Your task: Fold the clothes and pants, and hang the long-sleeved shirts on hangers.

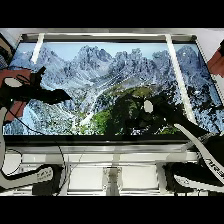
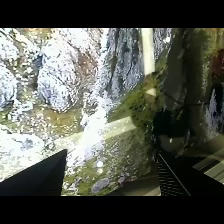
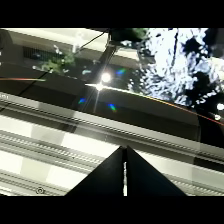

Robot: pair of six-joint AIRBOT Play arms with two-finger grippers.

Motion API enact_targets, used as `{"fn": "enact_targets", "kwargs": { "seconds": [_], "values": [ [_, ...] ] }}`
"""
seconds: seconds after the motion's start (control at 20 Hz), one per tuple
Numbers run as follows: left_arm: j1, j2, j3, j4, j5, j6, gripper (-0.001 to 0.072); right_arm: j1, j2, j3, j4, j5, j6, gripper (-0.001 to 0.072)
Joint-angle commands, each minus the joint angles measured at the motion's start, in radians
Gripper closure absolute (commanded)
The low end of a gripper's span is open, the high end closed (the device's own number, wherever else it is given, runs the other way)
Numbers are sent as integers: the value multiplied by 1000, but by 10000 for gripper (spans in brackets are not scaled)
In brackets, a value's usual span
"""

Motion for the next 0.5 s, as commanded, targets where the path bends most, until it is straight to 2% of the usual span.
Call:
{"fn": "enact_targets", "kwargs": {
  "seconds": [0.0, 0.45],
  "values": [
    [1, -1, 0, 0, 0, 0, 101, 0, 1, 1, -1, -2, 0, 702],
    [1, -1, 0, 0, 0, 0, 101, 0, 1, 1, -2, -14, 1, 702]
  ]
}}
